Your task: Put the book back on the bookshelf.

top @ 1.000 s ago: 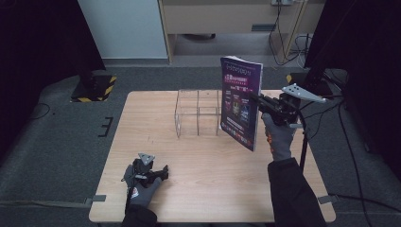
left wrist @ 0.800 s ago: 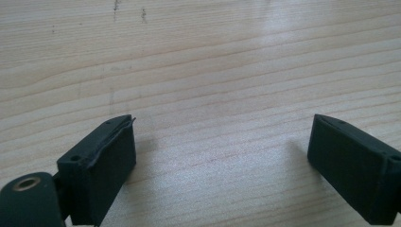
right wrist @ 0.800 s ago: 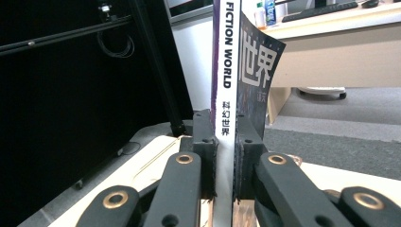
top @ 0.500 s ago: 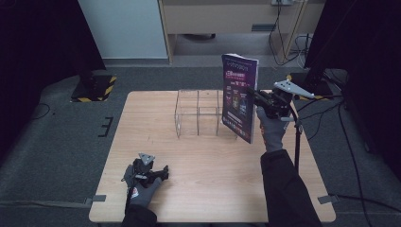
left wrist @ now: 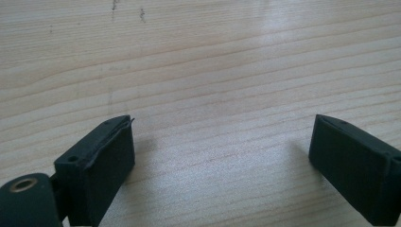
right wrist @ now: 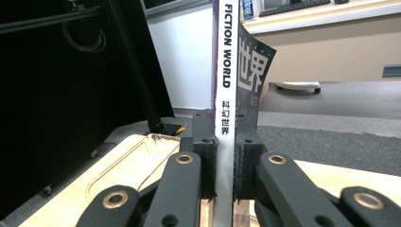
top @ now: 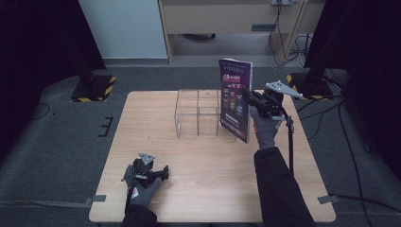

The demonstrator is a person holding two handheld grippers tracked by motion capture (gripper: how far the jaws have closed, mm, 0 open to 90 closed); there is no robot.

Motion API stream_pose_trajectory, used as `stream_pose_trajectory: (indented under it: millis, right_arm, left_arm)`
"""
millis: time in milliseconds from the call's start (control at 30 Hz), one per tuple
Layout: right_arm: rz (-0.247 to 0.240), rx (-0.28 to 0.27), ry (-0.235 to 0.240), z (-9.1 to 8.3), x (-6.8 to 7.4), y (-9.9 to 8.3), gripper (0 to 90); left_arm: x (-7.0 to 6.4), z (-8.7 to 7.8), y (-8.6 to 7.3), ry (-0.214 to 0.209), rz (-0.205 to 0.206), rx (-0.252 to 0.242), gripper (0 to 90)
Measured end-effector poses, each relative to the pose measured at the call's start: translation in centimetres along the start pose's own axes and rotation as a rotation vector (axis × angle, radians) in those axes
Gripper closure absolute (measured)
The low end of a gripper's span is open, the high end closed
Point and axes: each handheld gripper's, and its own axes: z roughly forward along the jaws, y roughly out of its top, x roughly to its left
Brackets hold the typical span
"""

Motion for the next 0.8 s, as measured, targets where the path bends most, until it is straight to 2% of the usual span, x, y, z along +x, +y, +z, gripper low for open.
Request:
stream_pose_trajectory:
  millis: [433,800]
  right_arm:
    - [-0.015,0.005,-0.043,1.8,0.2,-1.1,82.9]
    - [-0.026,-0.015,-0.066,2.2,0.4,-2.1,82.9]
  left_arm:
    - [0.0,0.0,0.0,0.0,0.0,0.0,6.7]
    - [0.0,0.0,0.0,-0.001,0.001,0.0,6.4]
